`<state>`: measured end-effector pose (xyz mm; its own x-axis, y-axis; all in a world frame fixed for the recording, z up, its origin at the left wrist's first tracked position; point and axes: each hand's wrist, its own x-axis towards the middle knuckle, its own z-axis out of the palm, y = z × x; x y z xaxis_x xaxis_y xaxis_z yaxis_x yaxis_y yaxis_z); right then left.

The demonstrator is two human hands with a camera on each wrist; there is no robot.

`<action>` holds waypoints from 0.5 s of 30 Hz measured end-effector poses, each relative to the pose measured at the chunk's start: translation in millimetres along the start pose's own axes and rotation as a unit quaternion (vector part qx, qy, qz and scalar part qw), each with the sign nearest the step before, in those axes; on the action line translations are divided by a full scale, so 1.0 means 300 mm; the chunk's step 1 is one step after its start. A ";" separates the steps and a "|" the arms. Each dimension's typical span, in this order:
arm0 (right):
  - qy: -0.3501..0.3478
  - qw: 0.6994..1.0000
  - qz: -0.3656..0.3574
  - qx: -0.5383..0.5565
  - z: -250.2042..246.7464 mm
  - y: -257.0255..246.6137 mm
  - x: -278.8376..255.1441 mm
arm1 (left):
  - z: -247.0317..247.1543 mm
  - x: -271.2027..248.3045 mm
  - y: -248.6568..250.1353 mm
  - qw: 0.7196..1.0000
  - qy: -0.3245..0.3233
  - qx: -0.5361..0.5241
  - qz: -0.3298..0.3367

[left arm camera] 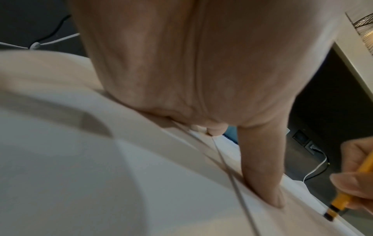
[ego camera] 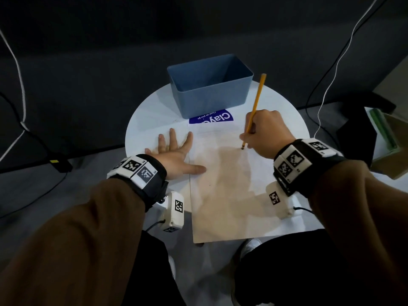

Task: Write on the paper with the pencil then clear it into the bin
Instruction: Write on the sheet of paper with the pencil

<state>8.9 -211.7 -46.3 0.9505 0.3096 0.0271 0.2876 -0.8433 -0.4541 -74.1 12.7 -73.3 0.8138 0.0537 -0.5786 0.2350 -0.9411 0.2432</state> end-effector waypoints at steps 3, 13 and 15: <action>0.020 0.999 0.036 -0.014 -0.044 0.044 -0.009 | 0.001 0.000 0.000 1.000 -0.004 -0.004 0.001; -0.017 0.997 -0.047 0.055 0.086 -0.161 -0.030 | -0.005 -0.005 0.009 1.000 -0.002 0.007 -0.005; -0.004 1.000 -0.030 0.003 0.074 -0.127 -0.027 | -0.006 -0.002 0.007 1.000 -0.006 0.001 -0.001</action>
<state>-12.2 -172.2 -49.1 0.9308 0.3626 0.0461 0.3424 -0.8208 -0.4573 -73.3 11.2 -71.1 0.8071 0.0527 -0.5880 0.2365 -0.9415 0.2403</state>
